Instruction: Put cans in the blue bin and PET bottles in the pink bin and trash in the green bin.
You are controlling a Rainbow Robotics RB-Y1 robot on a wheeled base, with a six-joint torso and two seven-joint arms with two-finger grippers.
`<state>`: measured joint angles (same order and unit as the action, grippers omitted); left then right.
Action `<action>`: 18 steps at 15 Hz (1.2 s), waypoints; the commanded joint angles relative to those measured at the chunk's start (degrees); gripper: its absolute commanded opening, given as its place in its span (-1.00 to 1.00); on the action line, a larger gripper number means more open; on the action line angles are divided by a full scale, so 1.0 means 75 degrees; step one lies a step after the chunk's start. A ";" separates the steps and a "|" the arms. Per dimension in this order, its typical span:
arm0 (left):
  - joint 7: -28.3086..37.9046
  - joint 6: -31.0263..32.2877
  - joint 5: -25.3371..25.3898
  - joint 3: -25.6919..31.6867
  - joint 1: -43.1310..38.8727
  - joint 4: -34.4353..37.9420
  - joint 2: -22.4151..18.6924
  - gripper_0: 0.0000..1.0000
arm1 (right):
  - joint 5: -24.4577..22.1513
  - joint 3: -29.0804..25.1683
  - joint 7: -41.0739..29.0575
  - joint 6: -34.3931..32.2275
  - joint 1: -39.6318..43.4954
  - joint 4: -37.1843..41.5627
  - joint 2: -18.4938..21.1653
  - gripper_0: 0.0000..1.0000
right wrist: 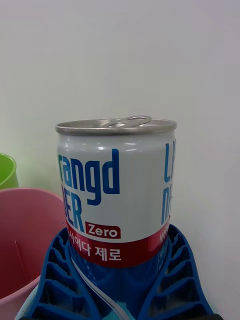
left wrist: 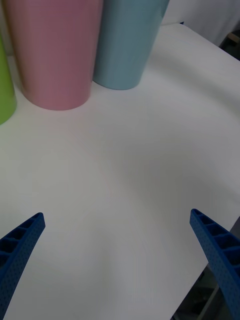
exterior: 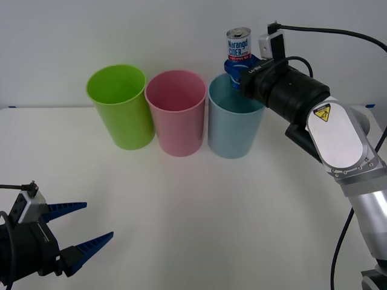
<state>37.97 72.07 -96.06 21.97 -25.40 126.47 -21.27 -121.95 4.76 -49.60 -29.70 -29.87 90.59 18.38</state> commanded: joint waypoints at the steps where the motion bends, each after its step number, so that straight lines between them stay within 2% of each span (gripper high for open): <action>1: 0.0000 0.0000 0.0000 0.0000 0.0000 0.0000 0.0000 0.98 | -0.0123 0.0127 -0.0031 -0.0001 -0.0001 -0.0102 -0.0001 -1.00; 8: 0.0000 0.0000 0.0000 0.0000 0.0000 0.0000 0.0000 0.98 | -0.0369 0.0174 -0.0066 -0.0013 0.0011 -0.0231 -0.0024 -0.98; 9: 0.0000 0.0000 0.0000 0.0000 0.0000 0.0000 0.0000 0.99 | -0.0369 0.0185 -0.0066 -0.0013 0.0022 -0.0220 -0.0024 -0.33; 10: 0.0000 0.0000 0.0000 0.0000 0.0000 0.0000 0.0000 0.99 | -0.0358 0.0185 -0.0066 -0.0013 0.0011 -0.0220 -0.0024 0.82; 11: 0.0000 0.0000 0.0000 0.0000 0.0000 0.0000 0.0000 0.98 | -0.0334 0.0185 -0.0066 -0.0013 0.0011 -0.0220 -0.0024 1.00; 18: 0.0000 0.0000 0.0000 0.0000 0.0000 0.0000 0.0000 0.99 | -0.0217 0.0162 -0.0042 -0.0013 0.0011 -0.0220 -0.0001 1.00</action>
<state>37.97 72.07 -96.06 21.97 -25.40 126.47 -21.27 -123.61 5.99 -49.88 -29.78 -29.79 88.89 18.41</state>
